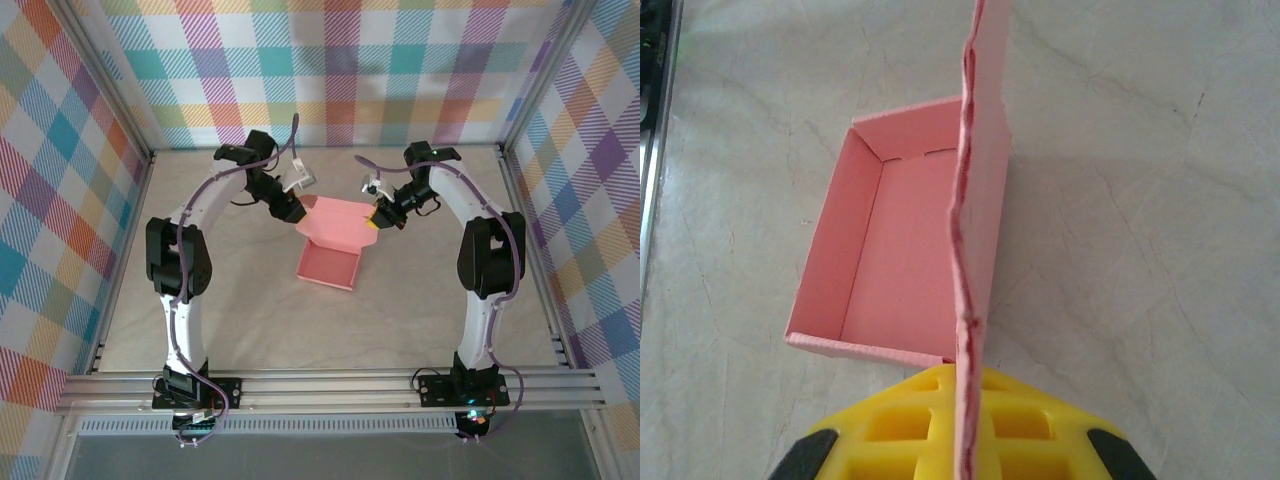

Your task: Fold the paper box

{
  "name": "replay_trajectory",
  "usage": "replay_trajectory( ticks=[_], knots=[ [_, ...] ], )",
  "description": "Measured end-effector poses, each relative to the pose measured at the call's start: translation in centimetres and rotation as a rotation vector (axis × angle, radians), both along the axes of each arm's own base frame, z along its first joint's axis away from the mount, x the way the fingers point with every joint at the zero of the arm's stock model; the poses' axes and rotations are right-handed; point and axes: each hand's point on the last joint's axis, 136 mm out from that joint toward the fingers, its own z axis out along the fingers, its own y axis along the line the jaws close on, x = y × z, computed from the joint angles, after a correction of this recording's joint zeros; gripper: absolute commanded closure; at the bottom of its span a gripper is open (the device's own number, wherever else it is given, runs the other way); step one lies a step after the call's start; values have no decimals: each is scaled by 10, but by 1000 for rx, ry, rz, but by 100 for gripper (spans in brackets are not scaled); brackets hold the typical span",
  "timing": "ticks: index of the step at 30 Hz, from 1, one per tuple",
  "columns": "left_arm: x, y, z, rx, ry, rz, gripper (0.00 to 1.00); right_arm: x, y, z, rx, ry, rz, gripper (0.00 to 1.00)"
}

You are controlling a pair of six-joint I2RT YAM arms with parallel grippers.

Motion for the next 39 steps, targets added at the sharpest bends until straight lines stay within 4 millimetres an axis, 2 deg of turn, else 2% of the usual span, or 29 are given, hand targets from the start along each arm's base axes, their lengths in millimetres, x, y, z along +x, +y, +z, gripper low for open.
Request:
replay_trajectory(
  ticks=[7, 12, 14, 17, 18, 19, 22, 24, 31, 34, 39],
  knots=[
    [6, -1, -5, -11, 12, 3, 71, -3, 0, 0, -1, 13, 0, 100],
    [8, 1, -8, -14, 23, 11, 89, -5, -1, 0, -4, 26, 0, 100],
    [9, 2, -8, -15, 24, 14, 100, -5, -1, 0, -5, 29, -1, 100],
    [9, 2, -8, -18, 26, 14, 100, -6, -1, 0, -5, 30, -1, 100],
    [9, 2, -9, -18, 27, 16, 94, -6, -1, 0, -5, 31, -1, 100],
    [10, 2, -9, -18, 24, 15, 83, -6, -1, 0, -5, 31, -1, 100],
    [15, 2, -10, -14, 5, 27, 76, -6, -1, 0, -2, 31, -1, 100],
    [20, 2, -11, -10, -12, 33, 68, -6, 0, 1, 5, 33, 0, 100],
    [31, 3, -12, 3, -58, 53, 61, -7, 2, 4, 22, 37, 1, 100],
    [34, 4, -12, 9, -72, 56, 54, -8, 2, 4, 24, 43, 2, 100],
    [35, 5, -16, 12, -73, 60, 51, -9, 2, 4, 24, 42, 7, 100]
  ],
)
